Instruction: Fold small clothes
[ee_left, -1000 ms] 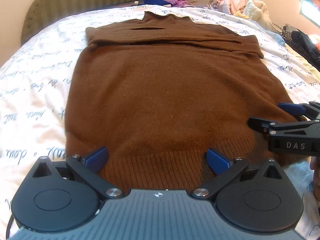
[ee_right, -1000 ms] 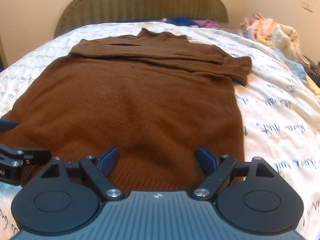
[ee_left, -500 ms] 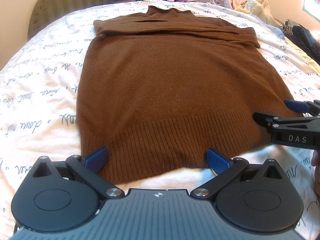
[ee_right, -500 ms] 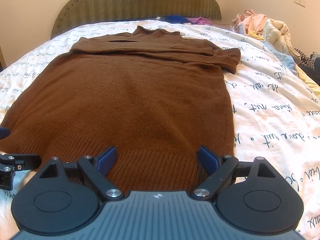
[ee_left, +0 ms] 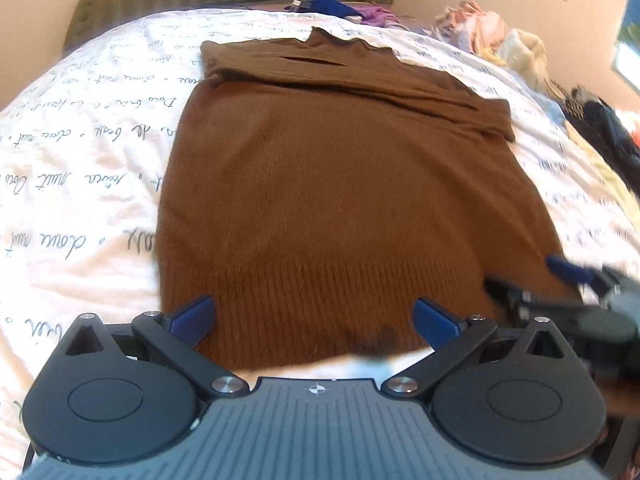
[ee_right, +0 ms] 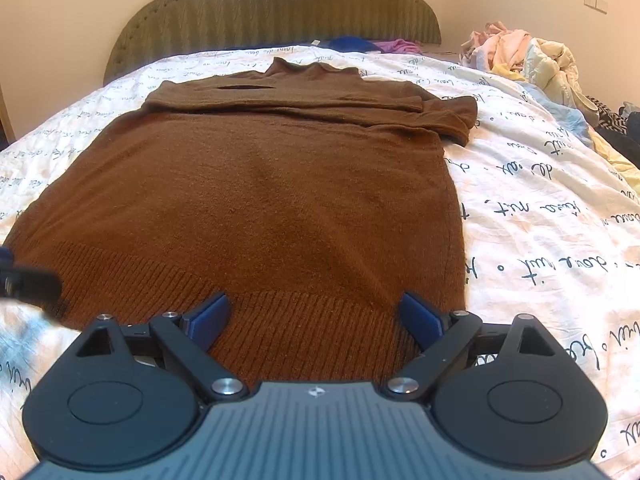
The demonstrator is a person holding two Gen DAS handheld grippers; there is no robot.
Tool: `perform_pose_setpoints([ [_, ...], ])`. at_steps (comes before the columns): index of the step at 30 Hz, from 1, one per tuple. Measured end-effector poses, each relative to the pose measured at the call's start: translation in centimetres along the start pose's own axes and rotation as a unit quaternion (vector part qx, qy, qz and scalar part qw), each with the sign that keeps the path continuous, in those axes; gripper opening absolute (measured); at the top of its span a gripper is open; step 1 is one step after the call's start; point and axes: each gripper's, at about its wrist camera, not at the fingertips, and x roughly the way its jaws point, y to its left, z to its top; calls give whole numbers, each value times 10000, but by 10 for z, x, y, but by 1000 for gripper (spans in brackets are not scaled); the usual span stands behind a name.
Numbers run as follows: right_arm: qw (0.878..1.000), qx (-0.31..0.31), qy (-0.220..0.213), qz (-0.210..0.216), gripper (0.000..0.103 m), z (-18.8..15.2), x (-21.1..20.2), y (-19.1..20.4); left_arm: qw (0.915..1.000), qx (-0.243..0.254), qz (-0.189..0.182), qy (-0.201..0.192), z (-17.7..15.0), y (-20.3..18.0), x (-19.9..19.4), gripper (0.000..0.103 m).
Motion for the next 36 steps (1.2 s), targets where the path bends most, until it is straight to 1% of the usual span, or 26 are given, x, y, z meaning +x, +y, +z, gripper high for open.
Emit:
perform_pose_setpoints([
  [3, 10000, -31, -29, 42, 95, -1, -1, 0, 10000, -50, 15, 76, 6, -2, 15, 103],
  [5, 10000, 10, -30, 79, 96, -2, 0, -2, 9995, 162, 235, 152, 4, -8, 24, 103],
  [8, 10000, -17, -50, 81, 96, -2, -1, -1, 9977, 499, 419, 198, -3, -16, 24, 103],
  [9, 9999, -37, -71, 73, 96, -3, -2, 0, 9976, 508, 416, 215, -4, -15, 23, 103],
  [11, 9998, -110, -114, 112, 96, -4, -7, -1, 9989, 263, 296, 234, -1, -7, 17, 103],
  [13, 9993, -250, -176, 200, 97, -8, -16, -5, 9994, 99, 265, 218, 2, 1, 10, 103],
  [14, 9990, -348, -166, 244, 100, -10, -18, -7, 9993, 68, 289, 230, 3, 5, 9, 103],
  [16, 9982, -474, -152, 333, 102, -14, -18, -13, 9988, 33, 332, 350, 4, 10, 13, 103],
  [19, 9980, -385, -155, 472, 102, -15, -18, -17, 9983, 91, 463, 347, 4, 13, 13, 103],
  [22, 9978, -457, -168, 456, 102, -17, -20, -14, 9985, -3, 435, 334, 5, 16, 11, 103],
  [24, 9979, -476, -174, 406, 102, -20, -20, -12, 9983, 31, 461, 358, 2, 16, 14, 103],
  [27, 9977, -545, -150, 367, 103, -21, -22, -10, 9973, 285, 592, 320, -3, 10, 17, 103],
  [28, 9977, -540, -155, 371, 103, -22, -22, -10, 9971, 297, 613, 331, -3, 9, 17, 103],
  [32, 9980, -481, -151, 371, 103, -22, -21, -11, 9972, 310, 525, 436, 0, 12, 18, 103],
  [36, 9980, -487, -190, 351, 103, -24, -22, -11, 9972, 431, 441, 411, -2, 12, 17, 103],
])
